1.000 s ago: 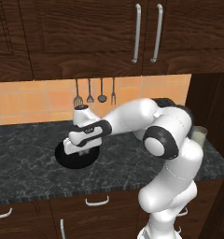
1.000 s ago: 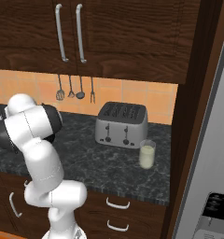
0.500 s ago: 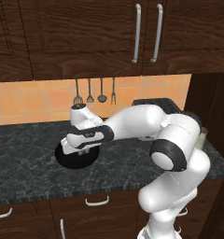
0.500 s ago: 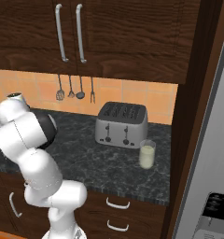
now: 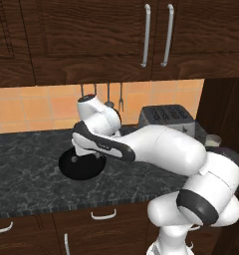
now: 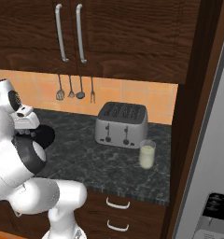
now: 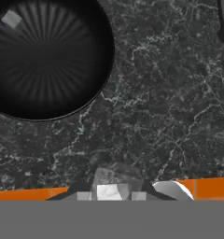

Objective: Grab a lemon wedge from the fridge and one ice cube from the ice bowl, and put them in the glass of lemonade.

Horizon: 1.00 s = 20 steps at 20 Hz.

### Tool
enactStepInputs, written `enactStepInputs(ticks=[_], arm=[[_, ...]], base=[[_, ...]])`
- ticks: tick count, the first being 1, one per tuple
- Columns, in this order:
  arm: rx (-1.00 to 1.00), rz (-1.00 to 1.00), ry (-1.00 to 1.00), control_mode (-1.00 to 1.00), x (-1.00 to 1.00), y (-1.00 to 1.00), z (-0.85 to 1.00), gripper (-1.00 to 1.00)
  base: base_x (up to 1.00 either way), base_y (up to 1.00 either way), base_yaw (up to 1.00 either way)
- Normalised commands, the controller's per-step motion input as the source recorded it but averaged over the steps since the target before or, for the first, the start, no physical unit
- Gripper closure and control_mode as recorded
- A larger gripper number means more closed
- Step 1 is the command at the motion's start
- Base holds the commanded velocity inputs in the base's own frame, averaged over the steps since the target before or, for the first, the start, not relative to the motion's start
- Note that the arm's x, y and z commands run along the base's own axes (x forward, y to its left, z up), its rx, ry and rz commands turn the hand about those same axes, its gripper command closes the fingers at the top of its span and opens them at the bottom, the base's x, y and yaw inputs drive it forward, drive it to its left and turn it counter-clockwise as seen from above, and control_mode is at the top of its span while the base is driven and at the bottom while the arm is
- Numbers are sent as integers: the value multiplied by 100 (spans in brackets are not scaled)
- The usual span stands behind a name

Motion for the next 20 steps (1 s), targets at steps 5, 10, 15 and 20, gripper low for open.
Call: enactStepInputs(ticks=[5,10,15,20], arm=[[0,-16,-1,-100,-60,-100,40,100],[0,-9,-6,-100,-33,-100,18,100],[0,-8,0,-100,-17,-82,9,100],[-9,-29,14,-100,13,-38,10,100]], base=[[0,0,0],[0,0,0],[0,0,0],[0,0,0]])
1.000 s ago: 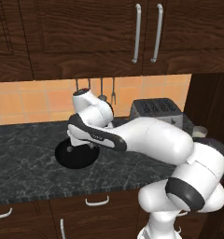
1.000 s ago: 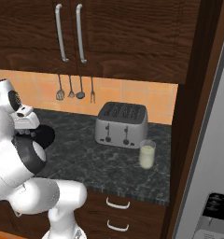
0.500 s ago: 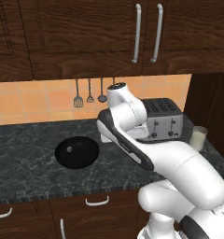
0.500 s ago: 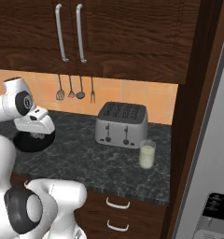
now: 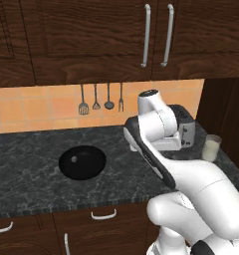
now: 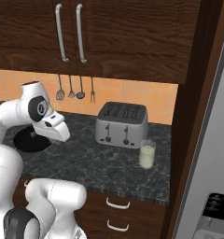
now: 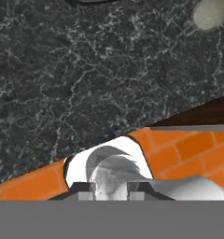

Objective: Grab a lemon wedge from the fridge and one ice cube from the ice bowl, and put them in the glass of lemonade.

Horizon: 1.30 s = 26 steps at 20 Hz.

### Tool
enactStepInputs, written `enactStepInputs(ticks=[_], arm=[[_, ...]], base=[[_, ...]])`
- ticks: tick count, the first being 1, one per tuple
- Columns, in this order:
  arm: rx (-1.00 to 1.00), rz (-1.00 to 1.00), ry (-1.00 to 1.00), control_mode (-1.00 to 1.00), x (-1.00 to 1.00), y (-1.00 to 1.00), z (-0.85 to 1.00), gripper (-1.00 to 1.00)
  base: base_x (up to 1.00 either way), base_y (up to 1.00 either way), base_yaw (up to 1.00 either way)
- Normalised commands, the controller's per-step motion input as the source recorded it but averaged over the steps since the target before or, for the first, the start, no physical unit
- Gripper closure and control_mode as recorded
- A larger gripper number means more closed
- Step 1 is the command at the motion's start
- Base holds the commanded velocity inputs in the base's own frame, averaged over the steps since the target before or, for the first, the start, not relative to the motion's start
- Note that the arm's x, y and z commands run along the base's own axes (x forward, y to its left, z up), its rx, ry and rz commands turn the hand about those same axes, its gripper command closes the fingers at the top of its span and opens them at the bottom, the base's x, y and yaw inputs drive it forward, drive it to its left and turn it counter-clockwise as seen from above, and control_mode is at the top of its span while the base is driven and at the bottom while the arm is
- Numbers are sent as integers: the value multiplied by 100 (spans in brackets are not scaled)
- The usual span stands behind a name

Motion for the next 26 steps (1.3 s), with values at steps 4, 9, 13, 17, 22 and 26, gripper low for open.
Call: enactStepInputs(ticks=[4,9,13,17,22,26], arm=[[7,7,-1,-100,0,-100,0,100],[11,17,-2,-100,0,-100,0,100],[3,31,-7,-100,8,-88,-4,100],[0,26,-15,-100,31,-84,-5,100],[1,23,-11,-100,32,-100,0,100],[0,12,-5,-100,7,-100,0,100]], base=[[0,0,0],[0,0,0],[0,0,0],[0,0,0],[0,0,0],[0,0,0]])
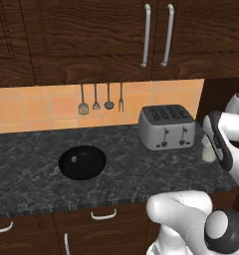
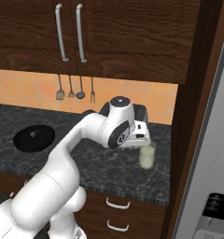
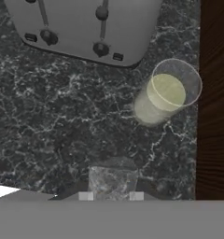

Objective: Grab a lemon wedge from the fridge and one ice cube from the ice bowl, and put them in the glass of lemonade.

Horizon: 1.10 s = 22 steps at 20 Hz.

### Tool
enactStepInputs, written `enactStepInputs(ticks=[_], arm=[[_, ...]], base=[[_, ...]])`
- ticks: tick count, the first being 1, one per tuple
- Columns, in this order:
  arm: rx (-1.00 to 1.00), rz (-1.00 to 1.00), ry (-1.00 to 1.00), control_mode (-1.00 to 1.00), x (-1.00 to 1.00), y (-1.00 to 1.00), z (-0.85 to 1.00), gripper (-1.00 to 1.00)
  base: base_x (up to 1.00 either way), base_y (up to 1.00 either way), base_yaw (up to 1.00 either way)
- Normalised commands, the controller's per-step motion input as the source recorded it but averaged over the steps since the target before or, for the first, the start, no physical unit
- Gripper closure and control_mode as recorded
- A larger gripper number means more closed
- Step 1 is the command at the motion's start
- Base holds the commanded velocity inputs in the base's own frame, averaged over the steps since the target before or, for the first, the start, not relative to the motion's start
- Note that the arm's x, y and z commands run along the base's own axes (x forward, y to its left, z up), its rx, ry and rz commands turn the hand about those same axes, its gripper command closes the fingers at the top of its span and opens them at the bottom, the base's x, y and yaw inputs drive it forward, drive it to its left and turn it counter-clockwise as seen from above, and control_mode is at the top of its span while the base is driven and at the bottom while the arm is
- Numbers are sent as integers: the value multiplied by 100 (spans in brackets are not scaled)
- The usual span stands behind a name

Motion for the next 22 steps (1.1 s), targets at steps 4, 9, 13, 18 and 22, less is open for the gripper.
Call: enactStepInputs(ticks=[4,9,13,18,22], arm=[[-5,-11,-3,-100,32,-2,16,100],[-3,-31,0,-100,67,6,7,100],[2,-19,0,-100,39,-48,-3,100],[0,-3,-1,-100,1,-33,-10,100],[0,0,0,-100,5,-31,-6,100]], base=[[0,0,0],[0,0,0],[0,0,0],[0,0,0],[0,0,0]])
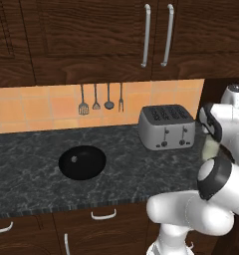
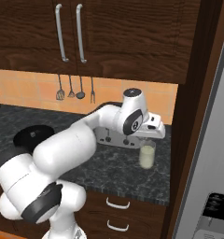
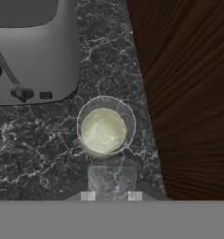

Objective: Grab a lemon wedge from the fridge and one ice cube from the ice bowl, and put them in the glass of lemonade.

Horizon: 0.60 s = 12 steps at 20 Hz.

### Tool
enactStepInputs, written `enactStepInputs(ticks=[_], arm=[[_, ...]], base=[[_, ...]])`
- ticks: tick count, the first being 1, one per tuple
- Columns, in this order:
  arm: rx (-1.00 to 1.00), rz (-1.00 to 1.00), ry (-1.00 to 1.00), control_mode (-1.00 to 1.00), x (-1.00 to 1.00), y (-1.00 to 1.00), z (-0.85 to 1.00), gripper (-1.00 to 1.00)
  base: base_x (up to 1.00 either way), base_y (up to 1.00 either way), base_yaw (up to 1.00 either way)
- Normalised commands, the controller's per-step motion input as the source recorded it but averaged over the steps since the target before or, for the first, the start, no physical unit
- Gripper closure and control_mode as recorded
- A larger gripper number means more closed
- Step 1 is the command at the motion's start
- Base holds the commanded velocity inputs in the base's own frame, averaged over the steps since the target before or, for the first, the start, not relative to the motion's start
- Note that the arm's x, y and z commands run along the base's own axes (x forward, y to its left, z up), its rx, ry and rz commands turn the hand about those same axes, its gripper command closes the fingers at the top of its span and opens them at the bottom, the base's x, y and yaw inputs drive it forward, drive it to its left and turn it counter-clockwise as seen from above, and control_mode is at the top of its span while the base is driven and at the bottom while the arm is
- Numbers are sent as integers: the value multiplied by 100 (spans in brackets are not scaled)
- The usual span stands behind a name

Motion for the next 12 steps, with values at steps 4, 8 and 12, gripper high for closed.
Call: enactStepInputs(ticks=[4,8,12], arm=[[0,0,0,-100,3,-19,-1,100],[0,0,-1,-100,0,-1,0,100],[0,-5,-2,-100,15,7,5,100]], base=[[0,0,0],[0,0,0],[0,0,0]])
